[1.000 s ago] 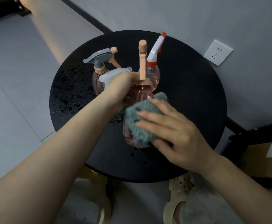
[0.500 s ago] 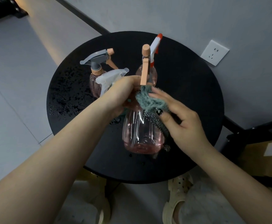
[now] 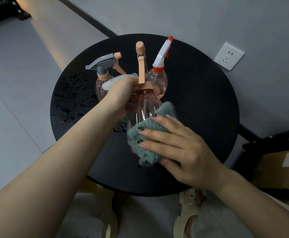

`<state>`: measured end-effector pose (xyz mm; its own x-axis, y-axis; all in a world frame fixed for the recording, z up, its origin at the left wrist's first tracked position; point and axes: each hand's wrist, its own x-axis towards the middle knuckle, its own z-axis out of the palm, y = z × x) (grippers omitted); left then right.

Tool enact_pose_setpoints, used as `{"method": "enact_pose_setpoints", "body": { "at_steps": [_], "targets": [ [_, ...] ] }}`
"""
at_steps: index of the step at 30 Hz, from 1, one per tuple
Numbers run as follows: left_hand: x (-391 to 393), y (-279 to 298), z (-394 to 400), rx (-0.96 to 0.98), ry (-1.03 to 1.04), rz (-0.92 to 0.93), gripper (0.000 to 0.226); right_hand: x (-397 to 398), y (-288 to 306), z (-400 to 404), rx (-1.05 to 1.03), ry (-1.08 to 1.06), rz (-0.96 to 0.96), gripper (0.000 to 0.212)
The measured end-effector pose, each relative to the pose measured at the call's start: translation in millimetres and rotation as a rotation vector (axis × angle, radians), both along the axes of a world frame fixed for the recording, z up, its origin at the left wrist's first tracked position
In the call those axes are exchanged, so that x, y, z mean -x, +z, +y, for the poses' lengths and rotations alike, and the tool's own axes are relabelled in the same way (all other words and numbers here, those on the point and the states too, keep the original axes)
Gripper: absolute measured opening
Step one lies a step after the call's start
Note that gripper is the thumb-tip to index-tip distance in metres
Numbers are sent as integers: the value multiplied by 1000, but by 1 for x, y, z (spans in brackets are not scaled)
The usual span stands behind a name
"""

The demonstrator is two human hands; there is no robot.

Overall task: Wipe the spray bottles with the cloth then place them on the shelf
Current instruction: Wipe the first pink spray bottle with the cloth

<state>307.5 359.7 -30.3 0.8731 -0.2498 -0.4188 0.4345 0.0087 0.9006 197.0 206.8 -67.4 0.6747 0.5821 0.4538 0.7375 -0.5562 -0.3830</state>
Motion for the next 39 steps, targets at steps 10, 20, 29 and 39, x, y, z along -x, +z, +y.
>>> {"method": "enact_pose_setpoints", "body": {
  "at_steps": [10,20,29,39],
  "targets": [
    [8,-4,-8,-48,-158,7,23,-13,7,6,-483,-291,411,42],
    [-1,-1,1,55,25,4,22,1,4,4,-12,-24,-30,36],
    [8,0,-8,117,-163,0,31,-5,5,2,-173,-121,144,41],
    [7,1,-5,95,-138,16,32,-2,3,2,-252,-196,215,46]
  ]
}}
